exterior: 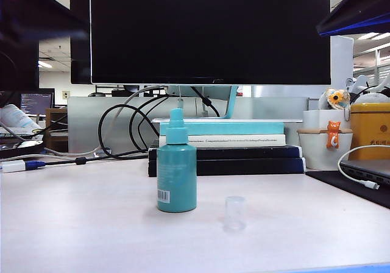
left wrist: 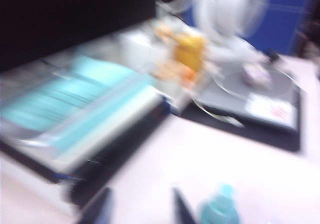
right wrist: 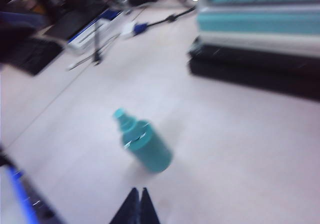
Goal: Pick up the sprayer with the left hand, pick up its lid with the right hand then put the lid on the sprayer.
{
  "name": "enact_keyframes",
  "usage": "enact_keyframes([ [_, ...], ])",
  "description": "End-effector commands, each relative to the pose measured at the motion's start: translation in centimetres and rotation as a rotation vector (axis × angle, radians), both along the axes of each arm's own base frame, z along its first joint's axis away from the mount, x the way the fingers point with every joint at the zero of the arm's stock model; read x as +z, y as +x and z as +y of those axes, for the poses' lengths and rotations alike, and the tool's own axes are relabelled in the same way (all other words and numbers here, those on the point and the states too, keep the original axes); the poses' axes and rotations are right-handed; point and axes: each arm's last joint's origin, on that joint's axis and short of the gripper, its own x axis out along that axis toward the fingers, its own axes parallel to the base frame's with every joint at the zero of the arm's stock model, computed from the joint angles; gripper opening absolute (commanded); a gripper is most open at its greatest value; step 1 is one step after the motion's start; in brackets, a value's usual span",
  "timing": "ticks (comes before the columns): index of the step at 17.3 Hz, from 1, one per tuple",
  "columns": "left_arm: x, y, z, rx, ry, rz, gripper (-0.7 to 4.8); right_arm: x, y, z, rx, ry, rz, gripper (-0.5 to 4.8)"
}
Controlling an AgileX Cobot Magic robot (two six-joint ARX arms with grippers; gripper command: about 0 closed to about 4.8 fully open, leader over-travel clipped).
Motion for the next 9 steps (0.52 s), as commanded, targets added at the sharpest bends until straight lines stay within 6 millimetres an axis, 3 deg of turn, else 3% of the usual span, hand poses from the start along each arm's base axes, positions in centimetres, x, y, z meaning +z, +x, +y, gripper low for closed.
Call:
enact_keyframes([
  [1, -0.2, -0.2, -1.2, -0.097, 0.062, -0.094, 2.56, -0.5, 0.2, 0.3, 0.082, 0.02, 0.068, -0.05],
  [3, -0.5, -0.4, -1.7, -0.136, 0.12, -0.15, 3.18, -1.3, 0.6, 0.5, 0.097, 0.013, 0.133, -0.05],
  [4, -0.9, -0.5, -1.9, -0.154, 0.141, -0.145, 3.39, -1.8, 1.0, 0.8, 0.122, 0.01, 0.162, 0.25],
  [5, -1.2, -0.5, -2.0, -0.161, 0.152, -0.136, 3.46, -2.1, 1.2, 1.0, 0.126, 0.004, 0.177, 1.04],
  [6, -1.7, -0.5, -2.0, -0.165, 0.162, -0.102, 3.46, -2.5, 1.5, 1.4, 0.143, -0.001, 0.2, 2.78],
  [7, -2.1, -0.4, -2.1, -0.17, 0.171, -0.081, 3.46, -2.8, 1.6, 1.9, 0.166, -0.007, 0.215, 3.28],
  [9, -3.3, 0.1, -2.2, -0.197, 0.174, -0.016, 3.47, -3.2, 1.9, 2.9, 0.212, -0.028, 0.209, 3.27],
])
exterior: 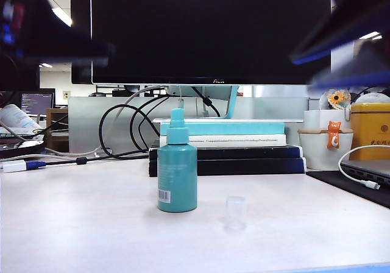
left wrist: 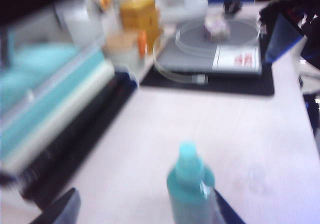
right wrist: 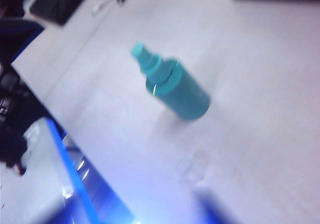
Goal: Pick up the sprayer with the left hand, pick up its lid with the right hand then put the lid on the sprayer.
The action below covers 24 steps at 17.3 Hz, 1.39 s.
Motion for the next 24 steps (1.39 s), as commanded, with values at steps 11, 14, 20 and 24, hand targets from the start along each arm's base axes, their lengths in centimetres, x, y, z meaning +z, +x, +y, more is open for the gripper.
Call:
enact_keyframes([
  [11, -5.5, 2.1, -2.7, -0.205, -0.004, 0.13, 4.79, -2.1, 1.5, 3.0, 0.063, -0.185, -0.12, 4.79],
  [14, -6.0, 2.2, -3.5, -0.17, 0.035, 0.096, 4.79, -2.5, 1.7, 3.3, 0.07, -0.19, -0.113, 4.79],
  [20, -7.8, 2.8, -4.8, -0.188, 0.033, 0.087, 4.79, -2.9, 2.2, 3.8, 0.081, -0.183, -0.129, 4.79],
  [24, -9.1, 3.5, -5.4, -0.185, 0.011, 0.099, 4.79, -4.2, 2.9, 4.5, 0.102, -0.194, -0.094, 4.79],
])
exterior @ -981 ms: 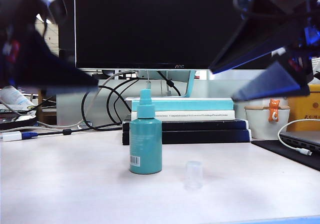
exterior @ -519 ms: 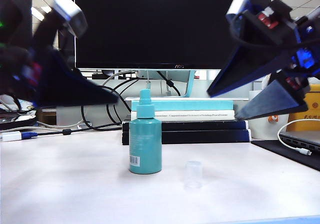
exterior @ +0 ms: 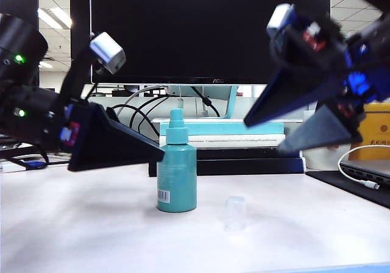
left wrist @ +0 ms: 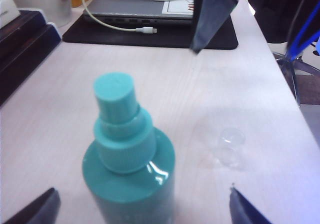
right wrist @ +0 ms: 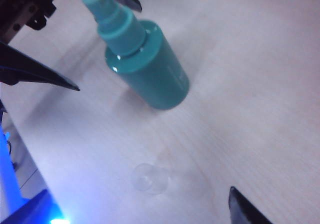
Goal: Pick up the sprayer with the left hand, pick up its lid with the right hand then put the lid on the sprayer.
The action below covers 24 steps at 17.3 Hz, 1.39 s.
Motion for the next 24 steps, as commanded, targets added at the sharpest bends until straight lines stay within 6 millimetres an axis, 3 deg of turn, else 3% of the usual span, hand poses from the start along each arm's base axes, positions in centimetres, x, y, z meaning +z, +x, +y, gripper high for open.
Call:
enact_keyframes([
  [1, -0.2, 0.7, -0.4, 0.005, -0.03, 0.003, 4.79, -0.7, 0.5, 1.0, 0.037, 0.005, -0.002, 4.79],
  [6, -0.6, 1.9, -1.7, -0.017, -0.04, 0.046, 4.79, -2.0, 0.1, 3.0, 0.083, -0.048, -0.003, 4.79],
  [15, -1.8, 3.1, -2.5, -0.04, -0.033, 0.087, 4.79, -3.8, 0.8, 3.5, 0.068, -0.095, 0.03, 4.79],
  [16, -2.0, 3.1, -2.6, -0.054, -0.037, 0.095, 4.79, -3.7, 0.8, 3.5, 0.068, -0.089, 0.022, 3.53],
  [17, -2.0, 3.1, -2.6, -0.055, -0.037, 0.096, 4.79, -3.7, 0.8, 3.5, 0.068, -0.088, 0.02, 3.37],
  [24, -1.8, 3.2, -2.8, -0.062, -0.041, 0.085, 4.78, -5.1, 1.1, 3.7, 0.065, -0.117, 0.059, 3.37],
])
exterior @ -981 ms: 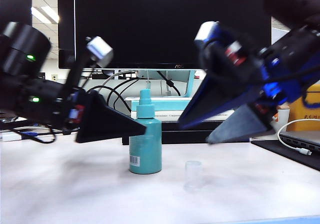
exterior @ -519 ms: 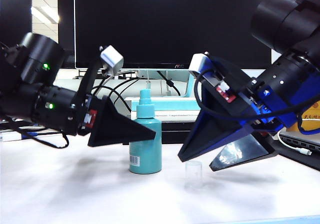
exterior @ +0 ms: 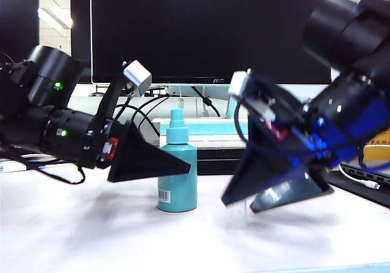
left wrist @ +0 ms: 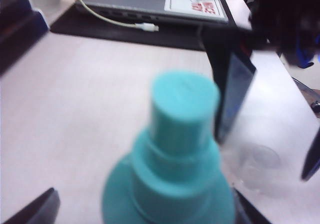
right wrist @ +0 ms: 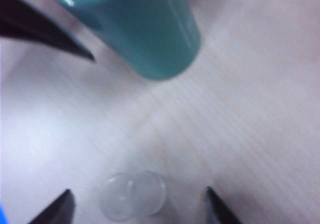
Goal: Pick up the sprayer with the left hand, pick up its lid with the right hand then put the lid on the sprayer.
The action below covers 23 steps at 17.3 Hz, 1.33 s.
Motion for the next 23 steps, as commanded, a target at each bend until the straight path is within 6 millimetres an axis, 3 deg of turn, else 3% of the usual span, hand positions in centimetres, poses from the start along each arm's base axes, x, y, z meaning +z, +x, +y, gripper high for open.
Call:
enact_keyframes([
  [1, 0.1, 0.0, -0.24, -0.015, -0.008, -0.004, 4.23, -0.39, 0.26, 0.19, 0.002, -0.001, -0.001, 3.37],
  [2, 0.08, -0.01, -0.24, -0.015, -0.007, 0.0, 3.47, -0.38, 0.3, 0.21, 0.002, 0.002, -0.005, 3.36],
  [5, 0.09, 0.0, -0.24, -0.012, -0.006, -0.003, 3.39, -0.48, 0.32, 0.22, 0.001, -0.001, -0.003, 2.3],
  [6, 0.09, 0.0, -0.24, -0.012, -0.006, -0.003, 3.39, -0.51, 0.36, 0.2, -0.008, -0.01, -0.008, 2.28],
  [7, 0.09, 0.0, -0.24, -0.012, -0.006, -0.003, 3.39, -0.5, 0.4, 0.19, -0.016, -0.016, -0.015, 1.6],
  [10, 0.08, 0.0, -0.24, -0.012, -0.006, -0.002, 3.26, -0.37, 0.56, 0.26, -0.023, -0.01, -0.039, 1.54],
  [12, 0.06, -0.01, -0.22, -0.011, -0.005, -0.001, 2.73, -0.2, 0.71, 0.35, -0.025, 0.003, -0.059, 1.43],
  [15, 0.06, 0.0, -0.23, -0.011, -0.005, 0.0, 2.73, -0.09, 0.82, 0.4, -0.028, 0.008, -0.071, 1.43],
  [16, 0.06, 0.0, -0.23, -0.011, -0.005, -0.001, 2.73, -0.08, 0.83, 0.41, -0.03, 0.01, -0.071, 1.26],
  [17, 0.03, -0.01, -0.22, -0.011, -0.003, 0.003, 2.73, -0.03, 0.87, 0.43, -0.03, 0.014, -0.077, 0.62],
  [19, -0.01, -0.04, -0.2, -0.011, -0.001, 0.008, 2.73, 0.09, 0.96, 0.49, -0.03, 0.023, -0.091, 0.68],
  [20, -0.02, -0.04, -0.2, -0.011, 0.0, 0.01, 2.73, 0.13, 0.99, 0.51, -0.03, 0.026, -0.095, 1.37],
  [21, -0.03, -0.04, -0.2, -0.011, 0.0, 0.011, 2.73, 0.14, 0.98, 0.5, -0.031, 0.027, -0.094, 2.39],
  [23, -0.04, -0.05, -0.2, -0.011, 0.001, 0.012, 2.73, 0.05, 0.92, 0.45, -0.035, 0.018, -0.085, 2.55],
])
